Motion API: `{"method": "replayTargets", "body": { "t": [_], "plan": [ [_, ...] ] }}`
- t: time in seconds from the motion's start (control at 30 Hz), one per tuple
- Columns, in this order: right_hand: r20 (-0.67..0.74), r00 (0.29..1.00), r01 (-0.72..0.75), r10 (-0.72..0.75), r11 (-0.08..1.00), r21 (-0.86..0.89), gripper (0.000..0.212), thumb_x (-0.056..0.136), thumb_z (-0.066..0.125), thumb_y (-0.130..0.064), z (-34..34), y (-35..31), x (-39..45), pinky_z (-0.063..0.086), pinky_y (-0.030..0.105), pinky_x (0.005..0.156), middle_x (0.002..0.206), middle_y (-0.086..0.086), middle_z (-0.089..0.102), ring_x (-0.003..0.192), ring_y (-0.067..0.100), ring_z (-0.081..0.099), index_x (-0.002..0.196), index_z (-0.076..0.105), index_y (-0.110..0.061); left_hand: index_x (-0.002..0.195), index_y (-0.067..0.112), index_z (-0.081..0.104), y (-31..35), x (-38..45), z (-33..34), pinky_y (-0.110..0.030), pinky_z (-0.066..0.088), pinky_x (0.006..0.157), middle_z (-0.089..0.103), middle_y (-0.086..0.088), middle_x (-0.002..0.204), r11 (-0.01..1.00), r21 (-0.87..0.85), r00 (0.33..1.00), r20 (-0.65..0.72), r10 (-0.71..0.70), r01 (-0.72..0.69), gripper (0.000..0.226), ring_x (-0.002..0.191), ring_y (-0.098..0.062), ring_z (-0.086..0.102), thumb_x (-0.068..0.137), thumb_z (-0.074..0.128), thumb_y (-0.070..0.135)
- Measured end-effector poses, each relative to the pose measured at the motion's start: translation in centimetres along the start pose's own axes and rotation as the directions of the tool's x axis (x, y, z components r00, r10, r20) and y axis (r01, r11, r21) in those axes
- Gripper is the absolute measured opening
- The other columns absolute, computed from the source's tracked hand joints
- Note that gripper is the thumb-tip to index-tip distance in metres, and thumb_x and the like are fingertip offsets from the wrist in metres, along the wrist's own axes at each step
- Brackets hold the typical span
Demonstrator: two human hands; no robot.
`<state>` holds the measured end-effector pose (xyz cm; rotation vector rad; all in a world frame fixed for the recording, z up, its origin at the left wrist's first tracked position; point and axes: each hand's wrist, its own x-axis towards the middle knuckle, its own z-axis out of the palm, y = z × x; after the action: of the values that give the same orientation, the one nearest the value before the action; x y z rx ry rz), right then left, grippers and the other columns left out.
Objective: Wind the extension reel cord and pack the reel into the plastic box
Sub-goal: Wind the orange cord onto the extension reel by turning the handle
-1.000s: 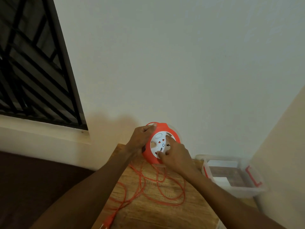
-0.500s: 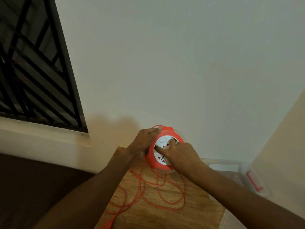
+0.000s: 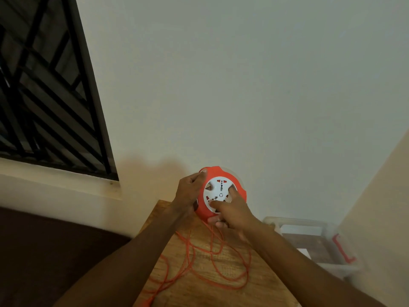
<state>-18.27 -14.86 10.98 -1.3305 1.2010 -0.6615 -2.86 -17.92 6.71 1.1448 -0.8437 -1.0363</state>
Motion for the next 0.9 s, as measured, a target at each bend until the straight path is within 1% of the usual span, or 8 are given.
{"method": "replayTargets", "body": {
  "t": [0.17, 0.23, 0.3, 0.37, 0.47, 0.7, 0.8, 0.9],
  "plan": [
    [-0.069, 0.936, 0.253, -0.346, 0.793, -0.554, 0.089, 0.088, 0.067, -0.029, 0.0, 1.3, -0.8, 0.057, 0.031, 0.081, 0.13, 0.006, 0.063, 0.103, 0.02, 0.068, 0.156, 0.01, -0.02, 0.109, 0.014, 0.078, -0.2, 0.2, -0.2, -0.044, 0.067, 0.077, 0.083, -0.008, 0.1, 1.0, -0.002, 1.0, -0.004, -0.016, 0.016, 0.037, 0.089, -0.031, 0.08, 0.101, 0.061, 0.046],
    [0.082, 0.833, 0.345, -0.548, 0.398, -0.85, 0.069, 0.091, 0.061, -0.029, -1.0, 1.6, -1.1, 0.059, 0.035, 0.077, 0.119, 0.005, 0.069, 0.096, 0.021, 0.069, 0.15, 0.029, -0.021, 0.104, 0.017, 0.08, -0.3, 0.2, -0.5, -0.042, 0.067, 0.072, 0.083, -0.009, 0.098, 0.999, 0.006, 0.999, 0.011, -0.033, 0.033, 0.035, 0.087, -0.031, 0.081, 0.099, 0.063, 0.047],
    [0.396, 0.699, 0.419, -0.596, -0.107, -0.902, 0.051, 0.089, 0.064, -0.021, -2.3, 1.3, -1.3, 0.06, 0.04, 0.07, 0.119, 0.01, 0.068, 0.093, 0.031, 0.07, 0.138, 0.05, -0.02, 0.096, 0.019, 0.083, -0.2, 0.1, -0.9, -0.041, 0.067, 0.07, 0.083, -0.012, 0.099, 0.999, 0.016, 0.996, 0.071, -0.051, 0.05, 0.034, 0.086, -0.033, 0.08, 0.098, 0.065, 0.048],
    [0.58, 0.647, 0.478, -0.495, -0.329, -0.814, 0.042, 0.086, 0.069, -0.014, -3.4, 0.2, -1.3, 0.06, 0.043, 0.066, 0.134, 0.015, 0.058, 0.098, 0.036, 0.068, 0.127, 0.062, -0.02, 0.094, 0.02, 0.084, 0.0, -0.1, -1.0, -0.041, 0.066, 0.071, 0.082, -0.015, 0.101, 0.998, 0.05, 0.987, 0.152, -0.056, 0.049, 0.036, 0.087, -0.034, 0.08, 0.098, 0.064, 0.05],
    [0.679, 0.654, 0.565, -0.334, -0.381, -0.732, 0.045, 0.088, 0.069, -0.018, -4.2, -0.9, -1.0, 0.059, 0.046, 0.077, 0.153, 0.011, 0.037, 0.114, 0.034, 0.061, 0.131, 0.058, -0.026, 0.1, 0.015, 0.081, 0.1, -0.2, -0.8, -0.045, 0.066, 0.078, 0.081, -0.017, 0.104, 0.991, 0.131, 0.965, 0.258, -0.046, 0.013, 0.038, 0.092, -0.038, 0.079, 0.1, 0.063, 0.048],
    [0.694, 0.703, 0.548, -0.156, -0.502, -0.669, 0.038, 0.1, 0.054, -0.022, -3.5, 0.2, -1.1, 0.054, 0.049, 0.085, 0.157, 0.022, 0.024, 0.11, 0.042, 0.06, 0.136, 0.055, -0.033, 0.098, 0.012, 0.081, -0.3, -0.6, 0.0, -0.05, 0.065, 0.083, 0.081, -0.019, 0.103, 0.985, 0.166, 0.955, 0.284, -0.087, 0.04, 0.034, 0.092, -0.041, 0.078, 0.1, 0.065, 0.042],
    [0.667, 0.729, 0.513, -0.155, -0.521, -0.682, 0.05, 0.101, 0.051, -0.028, -3.3, 0.0, -1.0, 0.053, 0.049, 0.087, 0.145, 0.027, 0.039, 0.109, 0.043, 0.06, 0.147, 0.035, -0.037, 0.104, 0.006, 0.08, -0.6, -0.4, -0.4, -0.055, 0.063, 0.09, 0.08, -0.021, 0.104, 0.981, 0.189, 0.956, 0.275, -0.097, 0.045, 0.038, 0.098, -0.045, 0.076, 0.099, 0.067, 0.042],
    [0.601, 0.765, 0.439, -0.232, -0.495, -0.75, 0.071, 0.099, 0.053, -0.025, -3.7, -0.2, -0.3, 0.047, 0.037, 0.068, 0.112, 0.017, 0.062, 0.091, 0.035, 0.065, 0.155, 0.011, -0.033, 0.104, 0.005, 0.079, -0.9, -0.3, -0.5, -0.053, 0.063, 0.088, 0.08, -0.02, 0.104, 0.983, 0.171, 0.957, 0.271, -0.108, 0.063, 0.042, 0.096, -0.042, 0.077, 0.097, 0.068, 0.044]
  ]
}}
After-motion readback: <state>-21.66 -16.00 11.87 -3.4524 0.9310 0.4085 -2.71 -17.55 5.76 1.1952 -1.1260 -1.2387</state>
